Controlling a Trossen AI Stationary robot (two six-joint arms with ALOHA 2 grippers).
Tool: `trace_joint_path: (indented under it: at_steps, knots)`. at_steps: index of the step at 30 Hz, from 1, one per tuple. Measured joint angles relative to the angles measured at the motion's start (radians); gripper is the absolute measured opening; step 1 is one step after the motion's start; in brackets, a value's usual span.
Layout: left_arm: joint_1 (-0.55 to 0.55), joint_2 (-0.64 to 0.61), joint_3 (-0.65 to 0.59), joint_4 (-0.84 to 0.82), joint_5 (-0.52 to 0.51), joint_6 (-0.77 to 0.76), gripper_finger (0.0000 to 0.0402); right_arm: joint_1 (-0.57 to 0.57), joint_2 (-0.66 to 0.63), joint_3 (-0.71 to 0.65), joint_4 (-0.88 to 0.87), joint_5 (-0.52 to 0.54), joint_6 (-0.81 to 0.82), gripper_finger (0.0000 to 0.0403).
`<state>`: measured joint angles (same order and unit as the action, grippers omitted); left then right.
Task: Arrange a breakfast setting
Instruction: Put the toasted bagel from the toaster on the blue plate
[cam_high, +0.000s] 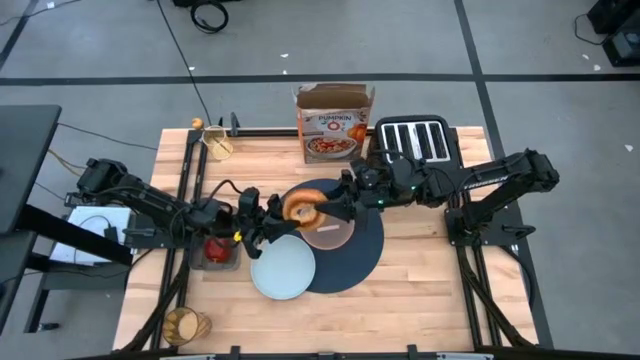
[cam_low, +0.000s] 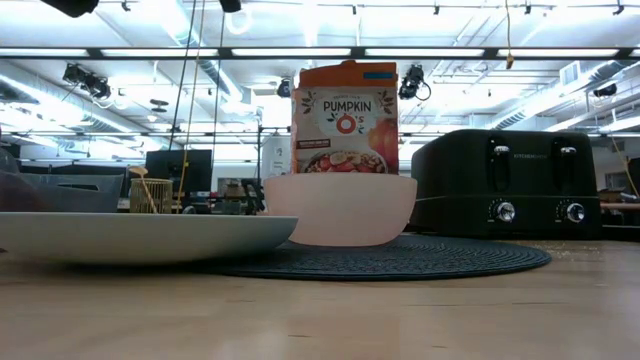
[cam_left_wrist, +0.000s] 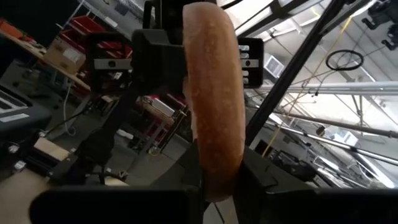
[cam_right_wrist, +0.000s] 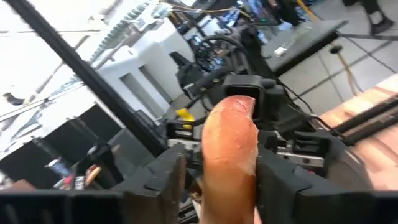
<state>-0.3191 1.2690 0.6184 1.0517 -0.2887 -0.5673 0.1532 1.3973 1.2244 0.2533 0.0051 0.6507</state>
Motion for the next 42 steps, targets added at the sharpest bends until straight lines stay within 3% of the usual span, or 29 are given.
trace_joint_path:
  at_steps: [5,7,11,14,19,25,28,32,42]
  knots:
    - [-0.028,-0.057,0.005,-0.091,0.024,0.035,0.0052,0.0,-0.099,0.001,-0.022,-0.032,-0.057,0.024]
    - [-0.043,-0.1,0.047,-0.285,0.024,0.037,0.0052,0.0,-0.147,0.003,-0.054,-0.032,-0.073,0.0254]
    - [-0.08,-0.141,0.245,-0.839,-0.01,0.038,0.0052,0.0,-0.234,0.001,-0.149,0.021,-0.106,0.0262]
    - [-0.113,-0.11,0.42,-1.202,-0.018,0.03,0.0051,0.002,-0.29,0.002,-0.209,0.075,-0.112,0.0258]
    - [-0.187,0.004,0.626,-1.623,-0.034,-0.035,0.005,0.002,-0.319,0.001,-0.315,0.108,-0.111,0.0254]
    - [-0.257,0.184,0.714,-1.846,-0.047,-0.092,0.005,0.002,-0.289,0.001,-0.369,0.109,-0.076,0.0253]
    - [-0.29,0.274,0.814,-2.017,-0.057,-0.085,0.005,0.002,-0.271,0.001,-0.381,0.108,-0.067,0.0253]
    - [-0.337,0.394,0.948,-2.262,-0.162,-0.055,0.0049,0.002,-0.25,0.0,-0.393,0.108,-0.067,0.0253]
    - [-0.429,0.643,0.975,-2.365,-0.33,0.083,0.0048,0.002,-0.221,0.001,-0.398,0.098,-0.041,0.0253]
